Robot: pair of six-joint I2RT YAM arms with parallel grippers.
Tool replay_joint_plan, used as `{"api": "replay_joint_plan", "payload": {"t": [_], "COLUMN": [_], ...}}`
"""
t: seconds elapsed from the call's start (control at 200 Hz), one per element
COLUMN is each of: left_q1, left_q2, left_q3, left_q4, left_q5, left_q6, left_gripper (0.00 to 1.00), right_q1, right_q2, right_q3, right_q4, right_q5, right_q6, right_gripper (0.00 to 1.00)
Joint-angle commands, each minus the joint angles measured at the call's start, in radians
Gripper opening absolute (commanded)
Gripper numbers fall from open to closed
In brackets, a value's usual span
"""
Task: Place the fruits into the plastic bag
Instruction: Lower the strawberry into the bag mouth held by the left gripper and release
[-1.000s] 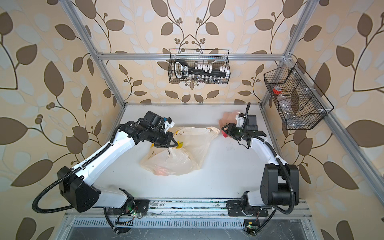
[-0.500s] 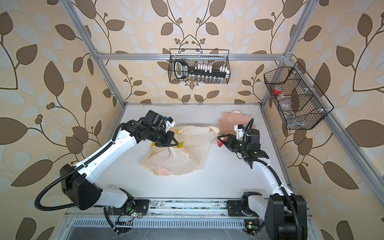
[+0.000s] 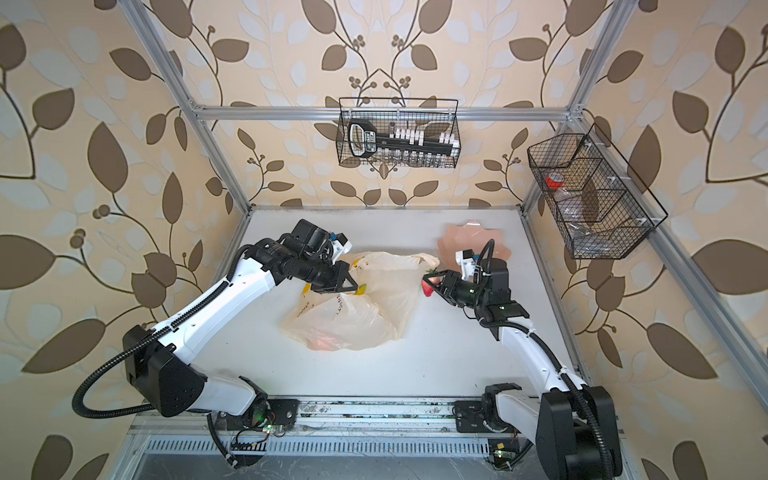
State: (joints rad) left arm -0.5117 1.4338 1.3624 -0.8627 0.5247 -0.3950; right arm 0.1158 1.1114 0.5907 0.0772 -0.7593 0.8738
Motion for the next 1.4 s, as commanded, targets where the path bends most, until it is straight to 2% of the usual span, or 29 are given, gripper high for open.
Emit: {"api": "replay_joint_plan", "payload": {"t": [0.0, 0.235, 0.47, 0.855, 1.025, 1.18, 1.31, 1.395], "left_q1": [-0.01, -0.01, -0.01, -0.01, -0.01, -0.009, -0.01, -0.009], "left_q2": [0.0, -0.003, -0.011, -0.049, -0.055, -0.058, -0.06, -0.059], "left_q3": [0.035, 0.034, 0.009, -0.063, -0.07, -0.07, -0.074, -0.078], "left_q4": [0.01, 0.01, 0.019, -0.013, -0.02, -0.019, -0.023, -0.028], "left_q5": [0.028, 0.032, 0.044, 0.007, -0.007, -0.017, -0.022, -0.027], "left_q6": [0.016, 0.016, 0.013, 0.062, 0.064, 0.066, 0.072, 0.079], "left_gripper": [0.0, 0.0, 0.0, 0.0, 0.0, 0.0, 0.0, 0.0], "right_q1": [0.059, 0.203, 0.324, 0.463, 0.523, 0.538, 0.526, 0.509], "right_q2": [0.026, 0.133, 0.313, 0.572, 0.62, 0.597, 0.533, 0.49], "right_q3": [-0.023, -0.02, 0.051, 0.224, 0.238, 0.215, 0.212, 0.208], "right_q4": [0.099, 0.268, 0.397, 0.488, 0.523, 0.52, 0.414, 0.36], "right_q5": [0.03, 0.091, 0.15, 0.188, 0.195, 0.203, 0.229, 0.236], "right_q6": [0.069, 0.159, 0.205, 0.244, 0.279, 0.283, 0.221, 0.197], "right_gripper": [0.38, 0.38, 0.37, 0.39, 0.5, 0.71, 0.85, 0.88]}}
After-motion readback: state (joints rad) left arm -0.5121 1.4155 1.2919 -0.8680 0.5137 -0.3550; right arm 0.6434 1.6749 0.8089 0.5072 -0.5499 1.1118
